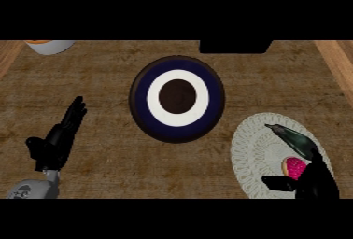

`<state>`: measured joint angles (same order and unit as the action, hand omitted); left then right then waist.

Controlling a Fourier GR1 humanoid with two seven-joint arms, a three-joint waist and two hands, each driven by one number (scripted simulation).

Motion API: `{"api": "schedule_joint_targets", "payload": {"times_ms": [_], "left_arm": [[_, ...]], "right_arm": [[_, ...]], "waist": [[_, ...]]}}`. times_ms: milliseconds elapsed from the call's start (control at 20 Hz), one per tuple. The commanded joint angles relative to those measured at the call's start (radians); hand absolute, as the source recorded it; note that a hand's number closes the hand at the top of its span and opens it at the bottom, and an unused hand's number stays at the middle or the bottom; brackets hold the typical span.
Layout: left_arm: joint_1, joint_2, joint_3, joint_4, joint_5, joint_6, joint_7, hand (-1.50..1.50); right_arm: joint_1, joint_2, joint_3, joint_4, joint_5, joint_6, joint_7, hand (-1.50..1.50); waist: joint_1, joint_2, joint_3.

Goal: Pick the cupcake from the placemat and place it in the plate

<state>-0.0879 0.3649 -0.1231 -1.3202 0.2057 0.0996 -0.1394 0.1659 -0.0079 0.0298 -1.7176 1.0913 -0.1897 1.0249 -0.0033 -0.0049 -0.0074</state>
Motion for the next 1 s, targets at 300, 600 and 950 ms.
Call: {"api": "schedule_joint_targets", "payload": {"times_ms": [300, 600, 950], "left_arm": [[-0.021, -0.053, 0.018, 0.006, -0.061, 0.0, 0.011, 0.0], [0.008, -0.038, 0.047, -0.007, -0.042, -0.016, 0.01, 0.0], [0.033, -0.05, 0.047, -0.008, -0.043, -0.036, -0.006, 0.0]], "right_arm": [[-0.019, -0.018, -0.005, 0.117, -0.004, -0.07, -0.107, 1.5], [0.236, 0.007, 0.317, -0.009, 0.098, -0.304, -0.139, 1.5], [0.409, 0.007, 0.566, 0.017, 0.386, -0.64, -0.138, 1.5]], "waist": [[0.001, 0.006, 0.008], [-0.011, 0.001, 0.008], [-0.009, 0.002, 0.007]]}}
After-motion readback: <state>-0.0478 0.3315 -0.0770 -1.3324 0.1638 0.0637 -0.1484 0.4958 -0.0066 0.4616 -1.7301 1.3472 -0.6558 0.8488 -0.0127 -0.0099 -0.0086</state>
